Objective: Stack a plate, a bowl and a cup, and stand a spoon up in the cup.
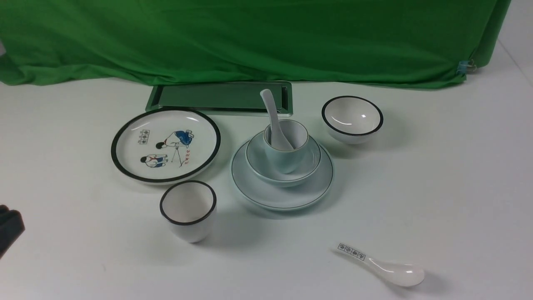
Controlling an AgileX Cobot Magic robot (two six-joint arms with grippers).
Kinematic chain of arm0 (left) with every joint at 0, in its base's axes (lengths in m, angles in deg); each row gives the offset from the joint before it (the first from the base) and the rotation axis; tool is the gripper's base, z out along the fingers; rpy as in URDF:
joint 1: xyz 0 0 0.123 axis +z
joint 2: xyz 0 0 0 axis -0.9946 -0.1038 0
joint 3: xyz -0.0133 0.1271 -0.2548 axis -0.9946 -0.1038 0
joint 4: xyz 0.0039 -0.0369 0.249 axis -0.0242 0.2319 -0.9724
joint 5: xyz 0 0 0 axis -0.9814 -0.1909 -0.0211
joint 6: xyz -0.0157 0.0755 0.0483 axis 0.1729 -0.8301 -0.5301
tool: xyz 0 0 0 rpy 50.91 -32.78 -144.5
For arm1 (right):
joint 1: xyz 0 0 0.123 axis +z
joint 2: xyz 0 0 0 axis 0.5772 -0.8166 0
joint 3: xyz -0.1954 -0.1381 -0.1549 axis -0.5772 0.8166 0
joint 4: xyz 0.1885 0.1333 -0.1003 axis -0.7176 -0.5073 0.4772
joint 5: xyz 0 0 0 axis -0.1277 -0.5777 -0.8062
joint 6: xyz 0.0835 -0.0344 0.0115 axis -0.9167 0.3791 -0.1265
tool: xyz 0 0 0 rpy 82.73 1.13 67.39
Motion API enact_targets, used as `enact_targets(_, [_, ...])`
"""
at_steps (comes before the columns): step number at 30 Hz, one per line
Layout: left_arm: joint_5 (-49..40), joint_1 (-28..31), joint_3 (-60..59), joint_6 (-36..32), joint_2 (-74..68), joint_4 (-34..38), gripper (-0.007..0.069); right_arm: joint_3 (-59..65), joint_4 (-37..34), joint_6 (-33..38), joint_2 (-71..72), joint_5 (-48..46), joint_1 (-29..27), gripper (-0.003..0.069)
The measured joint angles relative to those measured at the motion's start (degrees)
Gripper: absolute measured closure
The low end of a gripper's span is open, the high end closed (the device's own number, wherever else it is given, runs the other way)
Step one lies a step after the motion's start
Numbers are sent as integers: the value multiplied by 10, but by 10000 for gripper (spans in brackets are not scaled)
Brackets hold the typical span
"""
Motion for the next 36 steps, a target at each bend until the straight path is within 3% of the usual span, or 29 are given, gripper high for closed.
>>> enact_targets(20, [0, 0, 0, -1, 0, 0, 631, 0, 0, 0, 0, 0, 0, 573])
enact_targets(24, [42, 6, -25, -1, 0, 0, 631, 0, 0, 0, 0, 0, 0, 561])
enact_targets(30, [249, 115, -139, -2, -1, 54, 631, 0, 0, 0, 0, 0, 0, 539])
enact_targets(36, [322, 200, -241, -2, 4, 59, 631, 0, 0, 0, 0, 0, 0, 526])
